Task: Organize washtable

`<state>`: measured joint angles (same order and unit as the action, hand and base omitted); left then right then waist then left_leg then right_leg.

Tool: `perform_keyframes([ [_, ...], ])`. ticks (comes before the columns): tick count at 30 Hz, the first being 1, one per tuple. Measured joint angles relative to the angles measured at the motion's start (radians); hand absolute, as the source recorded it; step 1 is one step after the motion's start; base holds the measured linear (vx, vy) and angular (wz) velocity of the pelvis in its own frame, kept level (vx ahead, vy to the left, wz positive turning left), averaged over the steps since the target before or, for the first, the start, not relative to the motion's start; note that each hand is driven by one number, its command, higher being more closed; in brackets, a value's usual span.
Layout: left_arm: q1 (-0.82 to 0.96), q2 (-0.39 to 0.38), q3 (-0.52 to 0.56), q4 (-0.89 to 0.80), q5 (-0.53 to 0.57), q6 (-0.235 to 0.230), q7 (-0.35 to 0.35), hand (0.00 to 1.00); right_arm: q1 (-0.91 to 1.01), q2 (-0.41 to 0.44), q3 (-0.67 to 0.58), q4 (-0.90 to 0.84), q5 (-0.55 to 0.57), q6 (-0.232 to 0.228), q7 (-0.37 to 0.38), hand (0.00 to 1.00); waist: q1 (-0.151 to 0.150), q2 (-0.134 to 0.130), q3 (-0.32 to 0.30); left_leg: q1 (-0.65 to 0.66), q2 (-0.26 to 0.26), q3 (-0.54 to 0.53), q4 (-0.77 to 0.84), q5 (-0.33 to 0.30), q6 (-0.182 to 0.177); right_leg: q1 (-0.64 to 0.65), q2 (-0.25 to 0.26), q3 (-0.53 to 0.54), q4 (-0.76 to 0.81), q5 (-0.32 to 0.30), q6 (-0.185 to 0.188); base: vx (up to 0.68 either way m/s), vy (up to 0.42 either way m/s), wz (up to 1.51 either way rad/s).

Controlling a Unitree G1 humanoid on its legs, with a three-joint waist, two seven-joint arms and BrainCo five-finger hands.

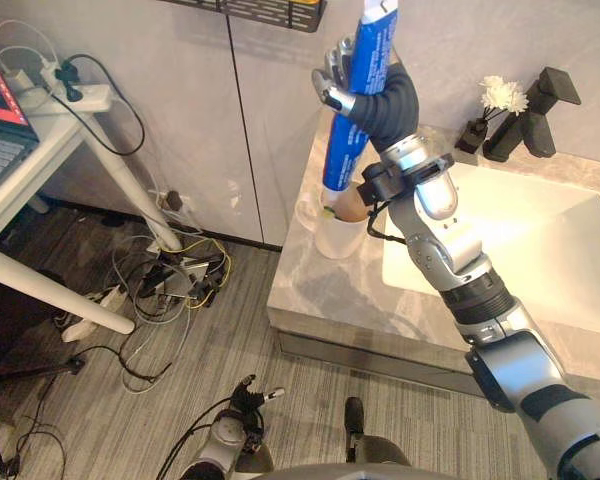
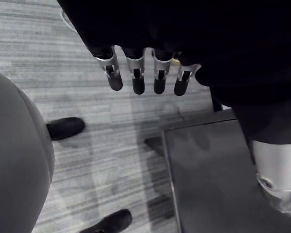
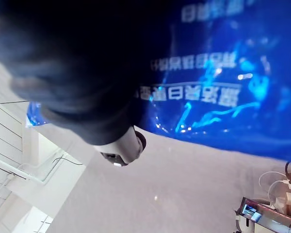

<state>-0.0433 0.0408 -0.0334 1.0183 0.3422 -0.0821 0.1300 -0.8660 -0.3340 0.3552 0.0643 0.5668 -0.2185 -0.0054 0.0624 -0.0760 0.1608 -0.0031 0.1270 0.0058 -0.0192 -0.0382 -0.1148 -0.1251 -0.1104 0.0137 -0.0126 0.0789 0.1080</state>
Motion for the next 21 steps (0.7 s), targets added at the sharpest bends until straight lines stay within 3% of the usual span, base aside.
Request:
perform_keyframes([
  [11,-0.001,-0.004,-0.006,-0.003,-0.002,0.0,0.006,0.0,0.046,-0.002,-0.021,-0.037,-0.008,-0.001,-0.008,1.0,-0.009,-0.004,0.005,-0.008,0.0,0.0,0.003,0.0,0.0,-0.007,0.0,0.001,0.0,0.0,0.0,0.0,-0.001,0.01],
  [21,0.008,-0.013,-0.045,-0.077,-0.002,-0.001,-0.013,0.0,0.079,-0.003,-0.07,-0.038,-0.047,0.007,-0.019,1.0,-0.002,-0.006,0.052,-0.024,-0.001,-0.013,0.012,0.0,0.0,-0.013,-0.002,-0.009,0.003,0.0,0.0,0.0,-0.001,0.03],
])
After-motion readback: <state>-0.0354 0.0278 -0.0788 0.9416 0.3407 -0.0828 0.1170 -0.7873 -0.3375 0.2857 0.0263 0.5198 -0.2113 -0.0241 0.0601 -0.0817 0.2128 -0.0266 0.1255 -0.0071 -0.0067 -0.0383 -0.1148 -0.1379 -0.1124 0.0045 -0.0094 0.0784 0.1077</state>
